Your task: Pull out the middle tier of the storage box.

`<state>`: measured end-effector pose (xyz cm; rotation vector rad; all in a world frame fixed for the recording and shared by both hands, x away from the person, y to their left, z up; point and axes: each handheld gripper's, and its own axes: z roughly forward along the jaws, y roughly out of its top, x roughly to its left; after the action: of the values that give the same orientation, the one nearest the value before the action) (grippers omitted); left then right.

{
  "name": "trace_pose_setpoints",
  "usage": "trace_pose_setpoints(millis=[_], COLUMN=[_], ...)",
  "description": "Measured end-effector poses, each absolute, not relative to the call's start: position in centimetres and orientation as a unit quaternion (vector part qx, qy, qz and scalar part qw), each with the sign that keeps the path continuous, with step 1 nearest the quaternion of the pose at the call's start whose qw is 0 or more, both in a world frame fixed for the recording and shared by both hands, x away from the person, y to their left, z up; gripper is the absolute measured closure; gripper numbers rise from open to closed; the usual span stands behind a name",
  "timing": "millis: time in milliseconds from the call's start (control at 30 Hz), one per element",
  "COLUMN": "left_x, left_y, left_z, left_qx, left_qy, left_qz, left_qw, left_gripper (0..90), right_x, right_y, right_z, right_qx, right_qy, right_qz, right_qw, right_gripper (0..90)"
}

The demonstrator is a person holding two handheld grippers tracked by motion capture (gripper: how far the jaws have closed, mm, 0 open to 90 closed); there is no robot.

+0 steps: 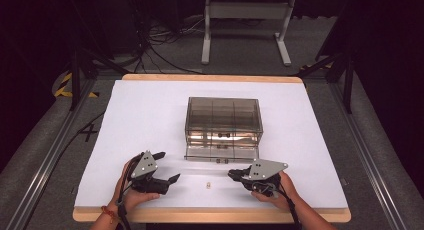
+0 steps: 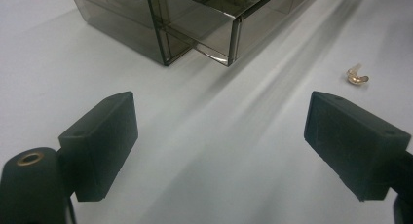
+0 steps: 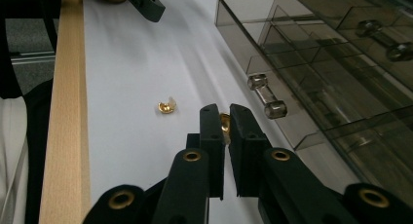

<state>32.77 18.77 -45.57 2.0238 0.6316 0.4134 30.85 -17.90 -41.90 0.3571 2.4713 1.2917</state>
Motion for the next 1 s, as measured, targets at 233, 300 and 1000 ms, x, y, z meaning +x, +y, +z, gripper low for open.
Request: trace_pose_setpoints(millis=[233,300,1000], left_x=[32.8,32.8,32.8], left_y=[18.8,18.8,19.2], left_z=[-45.6,-45.6,-45.6], left_qx=[0.827,0.827,0.825], left_qy=[0.257,0.256,0.261], left_qz=[0.168,0.168,0.166], left_qw=[0.471,0.472,0.473], left_gripper=[13.1,14.1,13.6], right_x=[30.9,30.9,31.8], right_y=[-18.5,-18.6,-18.2], right_z=[-41.0,-40.7,-38.7], right_qx=[0.13,0.129,0.126], right_qy=[0.86,0.859,0.85], right_qz=[0.46,0.461,0.465], right_qw=[0.177,0.182,0.215], right_gripper=[85.6,85.6,85.5])
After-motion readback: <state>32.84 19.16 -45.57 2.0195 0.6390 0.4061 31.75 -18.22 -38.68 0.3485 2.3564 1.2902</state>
